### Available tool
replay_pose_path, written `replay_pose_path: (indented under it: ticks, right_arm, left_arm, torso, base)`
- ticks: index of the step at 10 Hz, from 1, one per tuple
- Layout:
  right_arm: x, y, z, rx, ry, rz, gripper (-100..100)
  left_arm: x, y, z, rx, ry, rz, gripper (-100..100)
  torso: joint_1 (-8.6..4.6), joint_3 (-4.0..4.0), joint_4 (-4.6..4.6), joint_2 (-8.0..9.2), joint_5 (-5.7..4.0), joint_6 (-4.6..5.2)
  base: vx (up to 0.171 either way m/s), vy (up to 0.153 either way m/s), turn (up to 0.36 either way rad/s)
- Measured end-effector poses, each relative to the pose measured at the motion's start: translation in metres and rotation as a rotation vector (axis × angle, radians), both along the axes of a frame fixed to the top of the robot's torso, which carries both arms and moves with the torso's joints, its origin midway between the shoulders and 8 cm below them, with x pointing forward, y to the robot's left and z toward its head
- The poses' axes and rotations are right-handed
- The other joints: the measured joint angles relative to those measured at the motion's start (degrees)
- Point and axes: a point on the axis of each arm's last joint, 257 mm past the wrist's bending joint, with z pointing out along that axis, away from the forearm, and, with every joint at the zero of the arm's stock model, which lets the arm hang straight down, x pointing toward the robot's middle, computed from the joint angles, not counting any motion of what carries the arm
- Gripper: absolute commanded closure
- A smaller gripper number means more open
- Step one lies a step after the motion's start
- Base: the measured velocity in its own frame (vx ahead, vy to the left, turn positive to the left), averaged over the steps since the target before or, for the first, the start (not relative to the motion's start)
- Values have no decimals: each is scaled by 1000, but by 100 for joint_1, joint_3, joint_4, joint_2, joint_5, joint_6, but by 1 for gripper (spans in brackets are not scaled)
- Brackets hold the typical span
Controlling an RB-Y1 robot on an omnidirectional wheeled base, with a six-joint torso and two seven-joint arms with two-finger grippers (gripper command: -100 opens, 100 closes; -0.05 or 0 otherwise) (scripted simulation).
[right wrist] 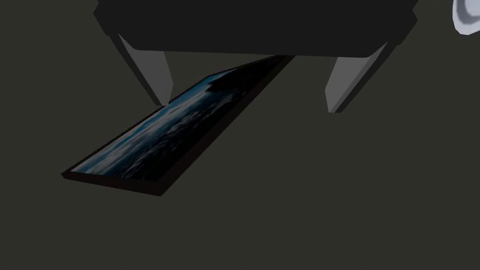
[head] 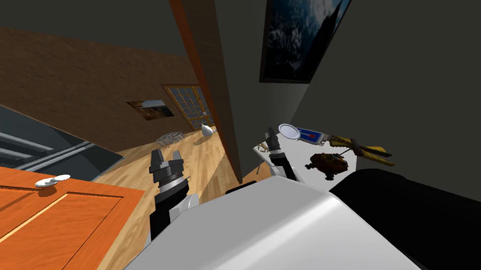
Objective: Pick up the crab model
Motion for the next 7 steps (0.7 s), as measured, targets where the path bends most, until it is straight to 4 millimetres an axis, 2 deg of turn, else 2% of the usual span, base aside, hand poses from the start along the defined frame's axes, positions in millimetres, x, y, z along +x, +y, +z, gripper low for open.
replay_pose_path:
  ticks: [3, 7]
  right_arm:
    - [3, -5, -15, -67, 41, 11, -100]
    - [8, -21, -42, -189, 119, 10, -100]
  left_arm:
    - [0, 0, 0, 0, 0, 0, 0]
    - [0, 0, 0, 0, 0, 0, 0]
  torso:
    - [14, 43, 16, 75, 3, 0]
    - [26, 36, 14, 62, 6, 0]
  base:
    - [-185, 40, 53]
    - [-142, 67, 58]
